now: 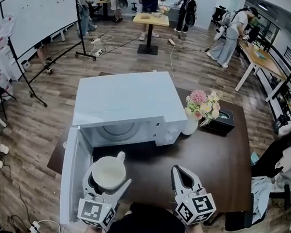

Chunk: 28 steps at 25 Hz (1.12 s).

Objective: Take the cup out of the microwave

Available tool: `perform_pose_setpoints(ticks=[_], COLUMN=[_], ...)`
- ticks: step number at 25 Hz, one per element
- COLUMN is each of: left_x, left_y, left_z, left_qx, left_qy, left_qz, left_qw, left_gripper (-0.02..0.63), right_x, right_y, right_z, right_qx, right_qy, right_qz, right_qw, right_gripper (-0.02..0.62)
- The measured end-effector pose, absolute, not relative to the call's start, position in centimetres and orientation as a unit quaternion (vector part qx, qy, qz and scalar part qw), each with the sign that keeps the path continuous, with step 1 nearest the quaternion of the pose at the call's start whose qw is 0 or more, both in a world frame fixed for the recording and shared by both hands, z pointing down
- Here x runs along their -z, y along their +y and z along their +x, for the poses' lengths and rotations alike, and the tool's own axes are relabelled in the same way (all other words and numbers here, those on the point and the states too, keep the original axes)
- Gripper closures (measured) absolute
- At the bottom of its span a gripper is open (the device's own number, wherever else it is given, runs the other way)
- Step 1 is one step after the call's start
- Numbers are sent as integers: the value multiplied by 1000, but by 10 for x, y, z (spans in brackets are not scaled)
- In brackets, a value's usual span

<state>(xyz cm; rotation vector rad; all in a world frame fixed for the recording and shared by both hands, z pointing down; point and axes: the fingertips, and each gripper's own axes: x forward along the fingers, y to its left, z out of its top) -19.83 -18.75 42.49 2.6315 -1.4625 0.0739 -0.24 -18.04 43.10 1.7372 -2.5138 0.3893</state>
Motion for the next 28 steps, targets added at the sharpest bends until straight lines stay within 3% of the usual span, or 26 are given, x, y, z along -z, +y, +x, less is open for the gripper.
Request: perform_pose_setpoints(ticks=[28], left_x=[-433], left_y=[-196], left_z=[-196], left_qx=[-22], left_qy=[-487], left_qz=[871], left_qw=[64], left_gripper=[100], right_x=[-445], right_y=[-176], right_z=[-9], right_qx=[-153], right_qy=[-827], right_qz=[541], right_qw=[23], right_gripper=[601])
